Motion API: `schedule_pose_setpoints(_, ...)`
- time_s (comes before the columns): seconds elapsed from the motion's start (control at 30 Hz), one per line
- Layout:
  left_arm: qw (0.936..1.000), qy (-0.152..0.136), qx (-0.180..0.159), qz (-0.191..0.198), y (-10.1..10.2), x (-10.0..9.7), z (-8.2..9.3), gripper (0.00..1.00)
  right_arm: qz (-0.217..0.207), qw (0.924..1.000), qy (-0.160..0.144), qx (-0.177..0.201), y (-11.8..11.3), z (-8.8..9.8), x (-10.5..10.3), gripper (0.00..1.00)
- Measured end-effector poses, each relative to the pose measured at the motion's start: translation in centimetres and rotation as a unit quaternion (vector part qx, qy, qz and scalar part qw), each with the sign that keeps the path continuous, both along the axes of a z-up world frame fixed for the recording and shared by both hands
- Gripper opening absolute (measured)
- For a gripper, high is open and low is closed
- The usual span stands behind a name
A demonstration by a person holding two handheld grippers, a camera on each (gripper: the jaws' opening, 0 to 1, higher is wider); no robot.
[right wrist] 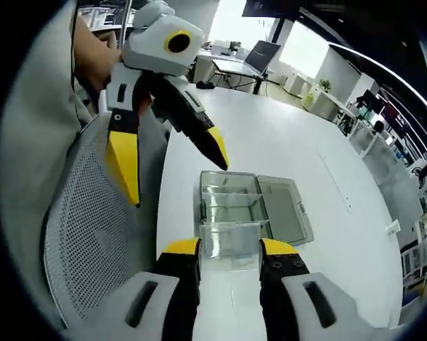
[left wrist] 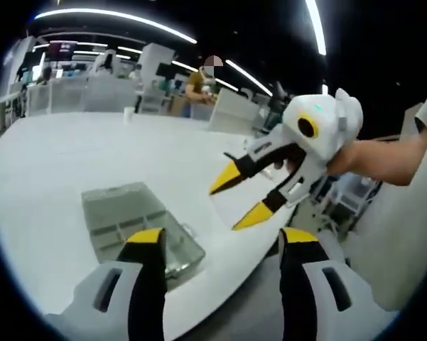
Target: Insert the divider into the dual guide fixture by aligning both edges with the guide slots and pushing it downward to the bottom, including one-sided entry, uneven engagement, binding, and posture correction.
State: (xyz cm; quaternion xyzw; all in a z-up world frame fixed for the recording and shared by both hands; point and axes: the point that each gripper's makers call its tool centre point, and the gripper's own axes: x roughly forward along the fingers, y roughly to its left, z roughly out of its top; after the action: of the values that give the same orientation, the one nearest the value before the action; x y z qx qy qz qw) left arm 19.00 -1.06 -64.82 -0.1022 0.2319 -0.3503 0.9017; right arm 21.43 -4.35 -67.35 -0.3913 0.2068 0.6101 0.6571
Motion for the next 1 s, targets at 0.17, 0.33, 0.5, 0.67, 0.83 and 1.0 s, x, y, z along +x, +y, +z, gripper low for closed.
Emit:
schedule_pose_setpoints(0.17, 1.0000, 0.000, -0.002, 0.003, 0.0, 0.2, 0.3, 0.61, 0.005, 0.9999, -0.009, 0.012, 0.7, 0.5, -0.5, 0.27)
schedule_pose_setpoints(0.33, 1.0000, -0.001, -0.006, 0.002, -0.1, 0.4, 0.7, 0.60, 0.005, 0.9997, -0.014, 0.017, 1.0, 0.9, -0.9, 0.27)
schedule_pose_setpoints(0.5, 0.9999, 0.000, -0.011, 0.000, -0.5, 0.5, 1.1, 0.58, 0.009, 0.9996, -0.020, 0.018, 1.1, 1.1, -1.2, 0.27)
schedule_pose_setpoints(0.67, 0.9997, 0.010, -0.021, 0.001, -0.6, 0.7, 1.3, 0.55, 0.014, 0.9994, -0.025, 0.017, 1.3, 1.3, -1.5, 0.27)
schedule_pose_setpoints(0.83, 0.9995, 0.019, -0.026, 0.003, -0.5, 0.8, 1.3, 0.50, 0.021, 0.9992, -0.031, 0.015, 1.6, 1.3, -1.9, 0.27)
schedule_pose_setpoints(1.0, 0.9989, 0.033, -0.032, 0.005, -0.6, 0.8, 0.9, 0.48, 0.024, 0.9990, -0.034, 0.013, 1.7, 1.4, -2.1, 0.27)
